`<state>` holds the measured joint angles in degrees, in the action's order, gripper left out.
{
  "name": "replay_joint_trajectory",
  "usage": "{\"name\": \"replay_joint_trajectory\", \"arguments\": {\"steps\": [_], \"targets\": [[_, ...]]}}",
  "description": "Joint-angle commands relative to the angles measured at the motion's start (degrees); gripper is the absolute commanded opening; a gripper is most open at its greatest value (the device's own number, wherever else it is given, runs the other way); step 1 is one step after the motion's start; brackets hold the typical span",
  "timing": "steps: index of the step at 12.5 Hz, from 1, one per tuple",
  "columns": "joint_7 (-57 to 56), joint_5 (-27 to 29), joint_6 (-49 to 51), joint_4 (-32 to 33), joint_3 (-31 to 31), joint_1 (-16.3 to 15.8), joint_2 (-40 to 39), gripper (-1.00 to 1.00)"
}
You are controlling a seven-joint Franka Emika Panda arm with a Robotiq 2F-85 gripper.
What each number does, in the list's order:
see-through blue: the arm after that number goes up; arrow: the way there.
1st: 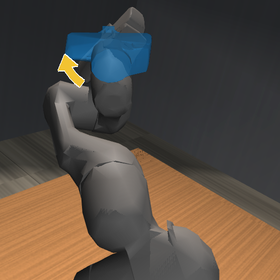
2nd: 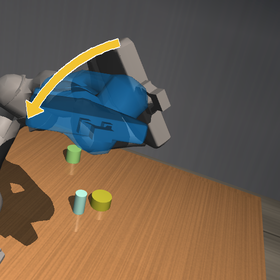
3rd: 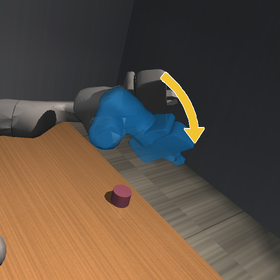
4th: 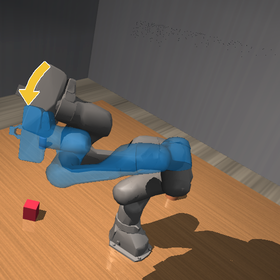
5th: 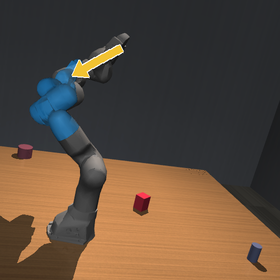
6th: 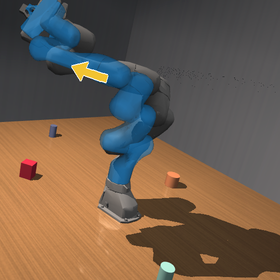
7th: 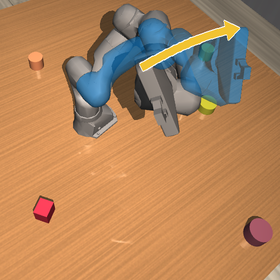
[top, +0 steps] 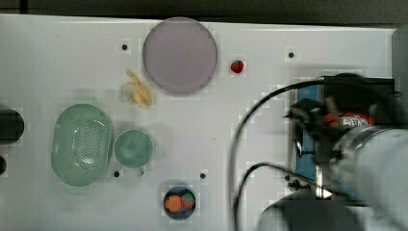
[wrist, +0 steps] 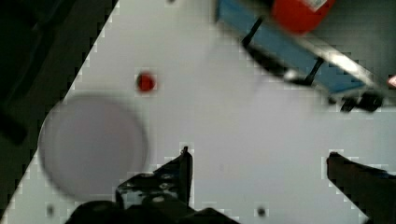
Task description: Pick Ketchup from oven and place it on table.
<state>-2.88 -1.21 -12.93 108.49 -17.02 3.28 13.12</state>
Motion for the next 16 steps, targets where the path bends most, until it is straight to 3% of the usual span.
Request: {"name": "replay_joint_trajectory", "arguments": {"steps": [1, 9, 13, 16], "targets": [[1.03, 0.67, -3.38, 1.44, -4.51, 1.95, -2.89, 1.00], [1.03, 1.29, -17.59, -0.39, -14.90, 2.24, -18.61, 1.00], [1.03, 11.45, -20.93, -1.83, -16.29, 3.96, -26.07, 1.00], [1.13, 13.63, -21.30, -1.96, -16.45, 4.86, -29.91, 1.00]]}}
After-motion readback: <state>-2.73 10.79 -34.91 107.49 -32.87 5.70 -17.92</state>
